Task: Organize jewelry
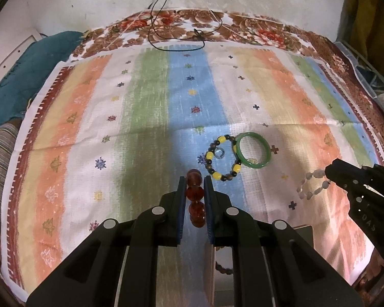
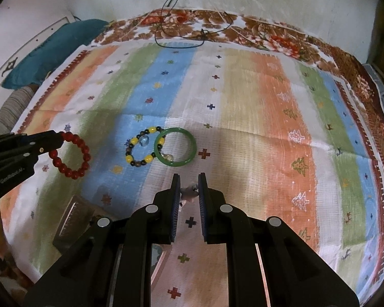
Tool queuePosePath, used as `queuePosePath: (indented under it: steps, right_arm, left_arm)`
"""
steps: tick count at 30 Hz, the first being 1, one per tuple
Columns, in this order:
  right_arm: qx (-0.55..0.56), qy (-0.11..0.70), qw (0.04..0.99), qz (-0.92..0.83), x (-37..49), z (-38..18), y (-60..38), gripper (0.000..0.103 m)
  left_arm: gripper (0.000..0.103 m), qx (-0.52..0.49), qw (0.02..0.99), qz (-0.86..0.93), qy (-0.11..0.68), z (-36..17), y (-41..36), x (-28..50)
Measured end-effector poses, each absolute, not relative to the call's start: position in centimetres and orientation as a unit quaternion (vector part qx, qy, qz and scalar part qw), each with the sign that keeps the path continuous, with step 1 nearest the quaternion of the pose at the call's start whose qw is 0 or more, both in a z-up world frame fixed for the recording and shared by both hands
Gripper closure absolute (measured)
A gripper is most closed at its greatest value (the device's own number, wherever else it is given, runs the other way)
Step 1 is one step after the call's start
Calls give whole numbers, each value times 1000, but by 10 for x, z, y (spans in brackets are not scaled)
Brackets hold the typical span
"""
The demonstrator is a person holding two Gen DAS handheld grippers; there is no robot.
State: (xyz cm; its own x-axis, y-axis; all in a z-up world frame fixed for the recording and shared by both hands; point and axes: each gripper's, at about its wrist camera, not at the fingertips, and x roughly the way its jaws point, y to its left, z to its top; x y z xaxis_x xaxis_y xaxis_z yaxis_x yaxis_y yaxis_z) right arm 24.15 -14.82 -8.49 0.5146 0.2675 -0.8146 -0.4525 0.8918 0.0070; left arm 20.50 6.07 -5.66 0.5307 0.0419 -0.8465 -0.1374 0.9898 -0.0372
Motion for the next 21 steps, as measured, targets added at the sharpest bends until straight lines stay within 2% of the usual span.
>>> queuePosePath:
  steps: [21]
  right_arm:
    - [-79, 405, 874, 256, 183, -51, -153, 88]
  left_arm:
    - [90, -39, 895, 26, 443, -18, 21, 154]
